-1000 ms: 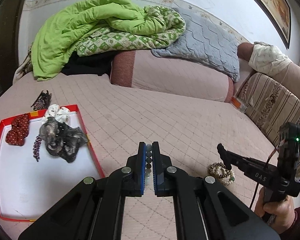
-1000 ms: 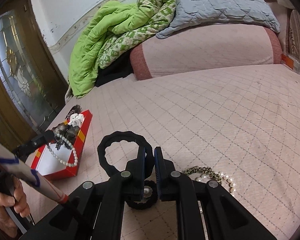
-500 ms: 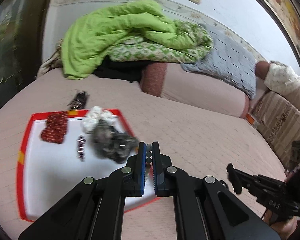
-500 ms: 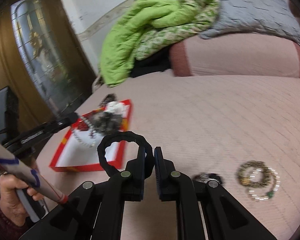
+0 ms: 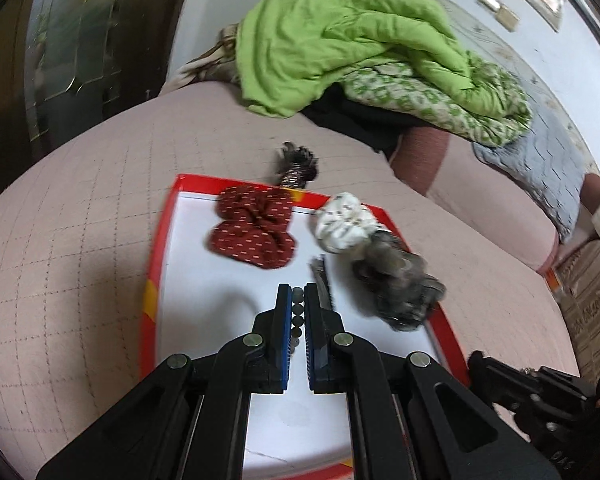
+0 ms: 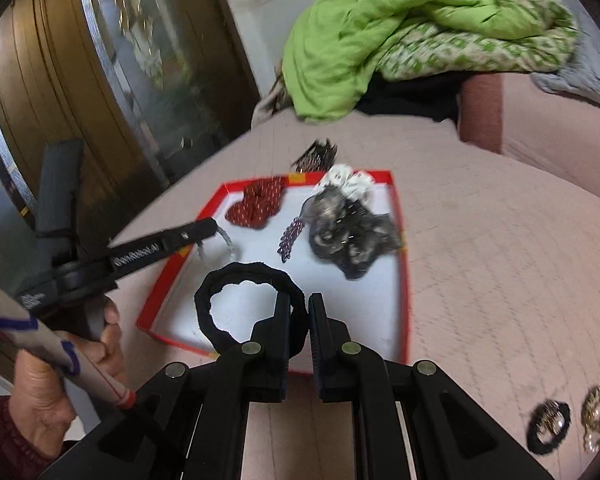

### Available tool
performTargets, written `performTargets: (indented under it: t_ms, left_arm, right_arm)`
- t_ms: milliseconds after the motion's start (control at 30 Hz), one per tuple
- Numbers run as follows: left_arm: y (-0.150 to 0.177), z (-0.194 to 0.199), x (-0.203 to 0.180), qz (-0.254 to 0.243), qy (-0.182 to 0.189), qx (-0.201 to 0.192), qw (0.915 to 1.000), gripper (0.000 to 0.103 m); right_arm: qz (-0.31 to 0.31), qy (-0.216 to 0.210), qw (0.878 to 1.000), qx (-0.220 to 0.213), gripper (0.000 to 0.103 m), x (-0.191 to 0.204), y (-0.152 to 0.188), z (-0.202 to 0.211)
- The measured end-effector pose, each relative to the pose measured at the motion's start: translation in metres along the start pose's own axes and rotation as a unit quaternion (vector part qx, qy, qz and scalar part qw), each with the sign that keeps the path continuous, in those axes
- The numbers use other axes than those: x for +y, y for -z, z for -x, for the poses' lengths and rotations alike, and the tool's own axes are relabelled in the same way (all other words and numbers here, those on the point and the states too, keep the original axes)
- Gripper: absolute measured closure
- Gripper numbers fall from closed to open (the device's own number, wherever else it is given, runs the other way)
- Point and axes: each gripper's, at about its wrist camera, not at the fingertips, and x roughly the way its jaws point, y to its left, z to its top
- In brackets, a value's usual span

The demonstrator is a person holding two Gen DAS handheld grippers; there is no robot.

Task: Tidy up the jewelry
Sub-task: 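Carry the bead bracelet and black hair tie over the tray with both grippers, then open the left gripper over the tray while the right gripper releases the hair tie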

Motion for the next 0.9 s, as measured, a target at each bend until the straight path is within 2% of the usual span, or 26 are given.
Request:
performTargets:
  t_ms: [333, 900]
  left_arm:
    - [-0.017, -0.027, 0.035, 0.04, -0.017, 0.022, 0.9988, 0.098]
    - [-0.021, -0.039, 0.032, 0.035, -0.023, 0.035, 0.9985, 0.098]
  right_arm:
    - [0.047, 0.043, 0.995, 0.078, 0.093, 0.014, -0.024, -0.075]
    - [0.07, 0.088, 0.985, 0.132, 0.093, 0.018, -0.03, -0.122]
